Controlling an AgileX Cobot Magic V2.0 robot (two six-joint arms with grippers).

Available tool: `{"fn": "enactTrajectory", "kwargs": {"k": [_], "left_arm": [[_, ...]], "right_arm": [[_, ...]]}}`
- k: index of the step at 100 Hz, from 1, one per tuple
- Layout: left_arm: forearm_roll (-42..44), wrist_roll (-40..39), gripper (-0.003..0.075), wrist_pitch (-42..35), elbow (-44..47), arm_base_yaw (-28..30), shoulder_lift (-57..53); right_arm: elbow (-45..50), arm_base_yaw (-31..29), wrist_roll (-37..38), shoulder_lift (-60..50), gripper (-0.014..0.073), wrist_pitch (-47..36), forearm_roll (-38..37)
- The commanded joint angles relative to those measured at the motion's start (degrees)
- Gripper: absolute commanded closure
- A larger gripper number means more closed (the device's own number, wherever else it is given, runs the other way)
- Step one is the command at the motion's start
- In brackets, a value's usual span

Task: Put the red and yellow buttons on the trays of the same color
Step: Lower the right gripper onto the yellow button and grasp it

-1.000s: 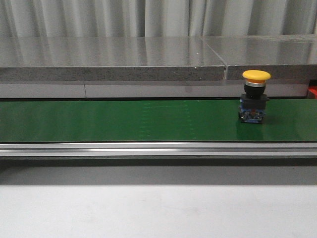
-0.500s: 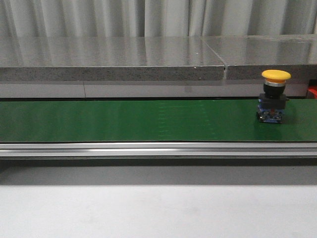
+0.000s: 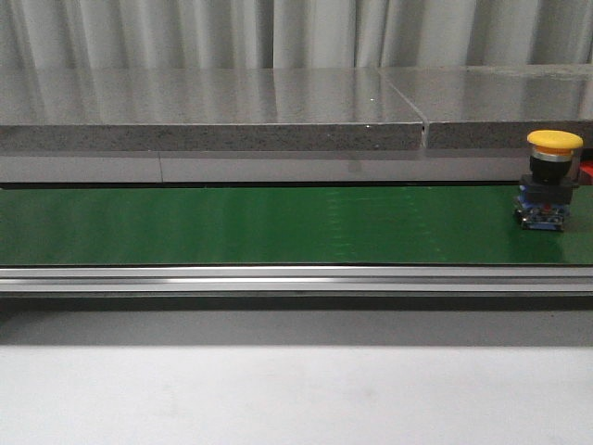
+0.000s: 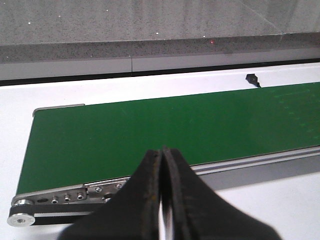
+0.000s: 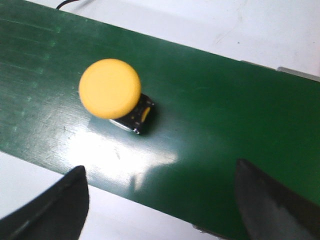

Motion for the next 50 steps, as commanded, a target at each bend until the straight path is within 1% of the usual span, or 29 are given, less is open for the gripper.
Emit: {"fn": "enactTrajectory", "kwargs": {"k": [1, 18, 35, 50], "left_arm": [[-0.7, -0.1, 0.0739, -4.8, -1.4, -0.4, 0.5], [-0.7, -0.1, 0.0739, -4.8, -1.4, -0.4, 0.5], [-0.7, -0.1, 0.0739, -4.8, -1.4, -0.4, 0.5], [-0.7, -0.1, 0.0739, -4.8, -1.4, -0.4, 0.5]], "right_arm": [[-1.5, 1.5, -0.7, 0.6, -0.0001, -3.2, 0.8], [-1.5, 3.9, -1.0, 4.5, -0.0001, -8.3, 0.8], [-1.6, 3.9, -1.4, 7.3, 0.0000, -13.3, 0.8], [-2.6, 3.9, -1.6, 8.7, 0.0002, -14.9, 0.8]]}}
